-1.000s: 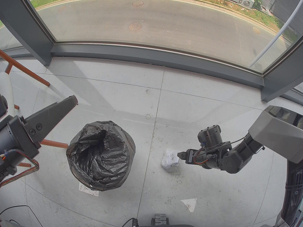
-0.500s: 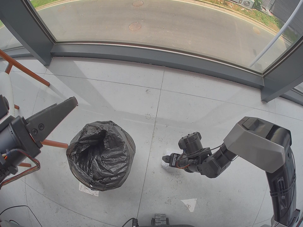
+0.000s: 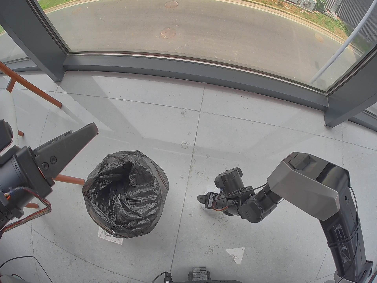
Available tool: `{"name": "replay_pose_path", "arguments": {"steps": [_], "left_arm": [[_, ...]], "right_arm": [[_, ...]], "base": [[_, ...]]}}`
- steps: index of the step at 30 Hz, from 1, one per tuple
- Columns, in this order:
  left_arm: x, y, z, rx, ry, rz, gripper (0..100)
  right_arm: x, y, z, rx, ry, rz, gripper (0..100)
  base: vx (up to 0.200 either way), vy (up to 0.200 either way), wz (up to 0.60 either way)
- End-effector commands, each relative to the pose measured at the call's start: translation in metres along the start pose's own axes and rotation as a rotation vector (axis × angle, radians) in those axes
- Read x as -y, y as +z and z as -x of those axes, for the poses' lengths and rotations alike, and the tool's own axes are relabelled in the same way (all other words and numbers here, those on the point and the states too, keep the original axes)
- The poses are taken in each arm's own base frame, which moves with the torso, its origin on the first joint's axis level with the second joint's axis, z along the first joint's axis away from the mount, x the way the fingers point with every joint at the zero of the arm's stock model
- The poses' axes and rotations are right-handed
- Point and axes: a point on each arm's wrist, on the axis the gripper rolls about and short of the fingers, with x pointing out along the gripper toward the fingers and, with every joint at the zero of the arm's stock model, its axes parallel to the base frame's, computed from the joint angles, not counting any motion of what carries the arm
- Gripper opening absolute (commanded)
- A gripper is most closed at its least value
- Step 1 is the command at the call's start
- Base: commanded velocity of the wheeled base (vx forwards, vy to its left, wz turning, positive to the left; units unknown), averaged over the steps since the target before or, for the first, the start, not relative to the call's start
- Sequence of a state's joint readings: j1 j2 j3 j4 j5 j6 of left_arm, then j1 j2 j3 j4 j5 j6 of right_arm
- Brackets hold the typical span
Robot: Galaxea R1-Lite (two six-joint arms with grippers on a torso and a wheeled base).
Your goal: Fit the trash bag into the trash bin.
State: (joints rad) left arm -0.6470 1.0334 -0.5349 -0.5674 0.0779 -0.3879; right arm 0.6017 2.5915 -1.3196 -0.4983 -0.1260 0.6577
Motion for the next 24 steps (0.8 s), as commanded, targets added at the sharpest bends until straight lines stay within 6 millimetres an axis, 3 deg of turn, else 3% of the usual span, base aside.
{"name": "replay_pose_path", "arguments": {"steps": [1,24], "left_arm": [[0.0,-0.0002,-0.0005,-0.001,0.001,0.0,100],[-0.0008,-0.0026,-0.0029,-0.014,0.006,-0.001,100]], "right_arm": [[0.0022,0.0031,-0.005,-0.004,-0.003,-0.025,100],[-0.0046,0.0107,-0.0106,-0.057,-0.08,-0.058,100]], "base": [[0.0,0.0,0.0],[0.0,0.0,0.0]]}}
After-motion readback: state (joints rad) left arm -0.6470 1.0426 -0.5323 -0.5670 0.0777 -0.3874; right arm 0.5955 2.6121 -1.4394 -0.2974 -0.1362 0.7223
